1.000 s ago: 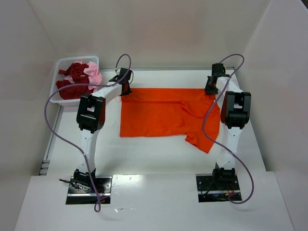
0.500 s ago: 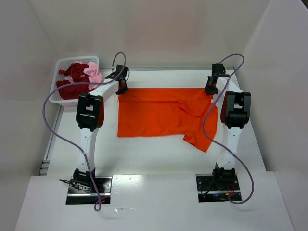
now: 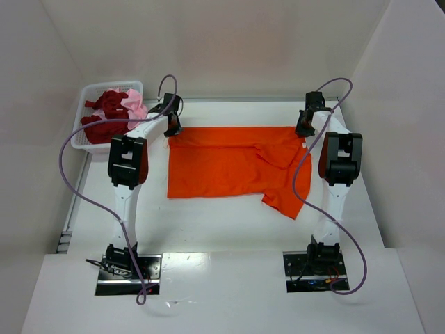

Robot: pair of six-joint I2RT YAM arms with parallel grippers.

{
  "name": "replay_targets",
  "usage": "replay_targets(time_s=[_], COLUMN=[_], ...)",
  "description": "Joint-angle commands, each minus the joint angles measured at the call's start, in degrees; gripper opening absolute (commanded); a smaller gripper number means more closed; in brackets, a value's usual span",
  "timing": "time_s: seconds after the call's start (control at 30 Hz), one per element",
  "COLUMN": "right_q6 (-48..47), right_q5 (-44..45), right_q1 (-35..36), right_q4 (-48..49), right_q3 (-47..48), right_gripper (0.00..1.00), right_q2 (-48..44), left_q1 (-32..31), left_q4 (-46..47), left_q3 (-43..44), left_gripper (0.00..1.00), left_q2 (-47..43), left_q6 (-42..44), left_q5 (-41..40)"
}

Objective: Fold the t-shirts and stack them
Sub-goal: Grap the side of the flattened tshirt closest away from the robot with both arms

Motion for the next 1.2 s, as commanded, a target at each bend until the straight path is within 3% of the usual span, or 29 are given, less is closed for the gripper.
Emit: replay_targets(time_s=[0.0, 0.13, 0.23, 0.3, 0.37, 0.47, 0.5, 0.53, 0.6, 0.63, 0.7, 0.93, 1.17], right_q6=[-0.38, -0.91, -0.91, -1.43, -1.44, -0.39, -0.38, 0.14, 1.72, 3.55, 4.97, 12.71, 13.24], right_q5=[-0.06, -0.06, -0.06, -0.06, -0.06, -0.58, -1.37, -1.38, -1.9, -1.9, -2.43, -3.3, 1.25], right_q1=[0.54, 0.54, 0.54, 0.54, 0.54, 0.54, 0.54, 0.54, 0.54, 0.54, 0.54, 0.54, 0.54], right_q4=[0.54, 0.54, 0.54, 0.54, 0.54, 1.32, 2.2, 2.73, 3.34, 2.74, 2.73, 2.21, -6.3], right_q3=[0.33, 0.33, 0.94, 0.95, 0.43, -2.46, -3.61, -4.84, -8.53, -9.41, -13.54, -32.24, -38.6], right_gripper=[0.04, 0.04, 0.08, 0.14, 0.2, 0.4, 0.51, 0.73, 0.86, 1.0, 1.0, 1.0, 1.0], right_q2=[-2.66, -5.2, -8.53, -11.0, -15.2, -21.62, -23.21, -24.62, -27.96, -28.93, -32.78, -49.65, -58.28], left_q1=[0.62, 0.62, 0.01, -0.78, -1.31, -1.32, -1.32, -1.32, -1.32, -1.32, -1.32, -1.32, -1.85], left_q4=[-4.15, -3.28, -0.74, 0.67, 1.3, 1.3, 1.91, 2.69, 2.7, 2.7, 2.7, 5.42, 2.62], left_q3=[0.72, 1.25, -0.06, -1.46, -2.08, -4.62, -5.76, -6.91, -10.15, -11.3, -14.02, -31.5, -42.59], left_gripper=[0.0, 0.03, 0.25, 0.5, 0.61, 0.76, 0.8, 0.85, 0.93, 0.94, 1.0, 1.0, 1.0], left_q2=[1.67, 0.27, -4.03, -8.67, -11.41, -16.68, -19.83, -21.51, -26.33, -27.93, -32.92, -47.88, -58.61], left_q6=[2.06, 3.29, 6.97, 8.47, 9.89, 10.77, 10.77, 10.77, 10.77, 9.81, 9.1, 3.04, 2.5], left_q5=[1.93, 2.45, 4.2, 4.21, 3.6, 4.12, 4.73, 4.74, 5.96, 5.97, 7.55, 12.11, 16.69])
